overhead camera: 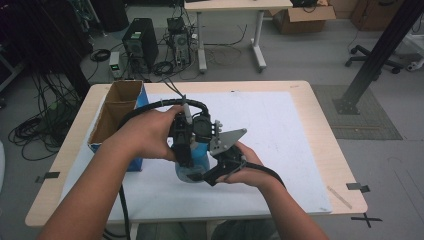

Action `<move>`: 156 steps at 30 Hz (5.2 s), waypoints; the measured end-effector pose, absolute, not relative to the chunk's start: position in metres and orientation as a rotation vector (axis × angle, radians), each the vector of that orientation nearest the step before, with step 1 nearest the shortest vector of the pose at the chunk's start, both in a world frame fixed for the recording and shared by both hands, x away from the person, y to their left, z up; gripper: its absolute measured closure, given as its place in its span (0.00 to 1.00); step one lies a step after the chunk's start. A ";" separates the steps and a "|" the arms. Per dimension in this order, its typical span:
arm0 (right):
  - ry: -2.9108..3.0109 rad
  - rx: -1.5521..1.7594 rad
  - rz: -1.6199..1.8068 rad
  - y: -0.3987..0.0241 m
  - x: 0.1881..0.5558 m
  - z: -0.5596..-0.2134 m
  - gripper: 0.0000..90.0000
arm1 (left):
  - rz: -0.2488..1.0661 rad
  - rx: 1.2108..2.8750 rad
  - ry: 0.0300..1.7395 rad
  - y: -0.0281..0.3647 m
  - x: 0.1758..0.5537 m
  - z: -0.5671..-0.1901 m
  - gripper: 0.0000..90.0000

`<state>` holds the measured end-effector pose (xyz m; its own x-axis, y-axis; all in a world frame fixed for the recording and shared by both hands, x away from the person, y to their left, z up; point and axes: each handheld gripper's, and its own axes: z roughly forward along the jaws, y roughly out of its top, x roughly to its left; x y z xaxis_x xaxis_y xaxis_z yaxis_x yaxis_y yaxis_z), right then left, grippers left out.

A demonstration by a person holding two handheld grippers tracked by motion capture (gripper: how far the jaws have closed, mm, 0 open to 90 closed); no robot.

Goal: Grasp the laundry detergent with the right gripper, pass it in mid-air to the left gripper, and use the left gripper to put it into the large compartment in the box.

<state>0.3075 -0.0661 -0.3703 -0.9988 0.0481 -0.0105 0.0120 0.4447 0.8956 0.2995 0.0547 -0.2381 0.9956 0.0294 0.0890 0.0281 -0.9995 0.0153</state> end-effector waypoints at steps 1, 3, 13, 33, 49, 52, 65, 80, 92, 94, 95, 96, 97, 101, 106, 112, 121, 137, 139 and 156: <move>2.634 0.059 1.642 -0.067 0.308 -0.371 0.28 | 0.140 3.128 0.044 0.054 0.300 -0.237 0.43; 2.620 0.091 1.650 -0.070 0.309 -0.371 0.22 | 0.146 3.132 0.048 0.054 0.300 -0.237 0.43; 2.620 0.178 1.626 -0.083 0.316 -0.369 0.04 | 0.134 3.148 0.075 0.054 0.305 -0.237 0.42; 2.606 0.308 1.422 -0.178 0.320 -0.335 0.01 | 0.038 3.046 0.685 0.069 0.340 -0.205 0.42; 2.697 0.367 1.130 -0.213 0.343 -0.307 0.02 | 0.086 2.860 1.159 0.109 0.369 -0.151 0.42; 2.709 0.389 1.073 -0.216 0.348 -0.304 0.02 | 0.074 2.795 1.282 0.121 0.374 -0.140 0.42; 2.721 0.461 0.992 -0.228 0.363 -0.304 0.03 | 0.100 2.497 1.635 0.177 0.391 -0.094 0.42; 2.709 0.474 0.907 -0.231 0.372 -0.294 0.03 | 0.127 2.255 2.016 0.233 0.409 -0.081 0.42; 2.704 0.504 0.911 -0.234 0.375 -0.301 0.03 | 0.100 2.138 2.167 0.268 0.414 -0.101 0.42; 2.705 0.510 0.911 -0.234 0.376 -0.303 0.03 | 0.094 2.138 2.181 0.272 0.416 -0.108 0.42; 2.707 0.510 0.910 -0.234 0.376 -0.304 0.03 | 0.089 2.125 2.191 0.273 0.417 -0.110 0.42; 2.708 0.510 0.908 -0.234 0.376 -0.305 0.03 | 0.086 2.132 2.188 0.274 0.417 -0.112 0.42; 2.711 0.513 0.907 -0.233 0.376 -0.305 0.03 | 0.080 2.133 2.188 0.275 0.418 -0.114 0.42; 2.712 0.517 0.907 -0.233 0.376 -0.307 0.03 | 0.057 2.121 2.196 0.279 0.419 -0.125 0.42; 2.709 0.517 0.910 -0.233 0.375 -0.307 0.03 | 0.048 2.115 2.207 0.283 0.420 -0.139 0.42; 2.709 0.513 0.917 -0.232 0.375 -0.306 0.03 | 0.031 2.137 2.201 0.285 0.422 -0.156 0.42; 2.715 0.519 0.919 -0.231 0.374 -0.310 0.03 | -0.001 2.142 2.209 0.287 0.422 -0.192 0.42; 2.725 0.512 0.926 -0.226 0.373 -0.313 0.03 | -0.024 2.168 2.222 0.281 0.423 -0.237 0.42; 2.726 0.509 0.927 -0.226 0.373 -0.313 0.03 | -0.033 2.169 2.223 0.281 0.424 -0.242 0.42; 2.739 0.524 0.925 -0.227 0.376 -0.320 0.03 | -0.065 2.167 2.231 0.280 0.429 -0.281 0.42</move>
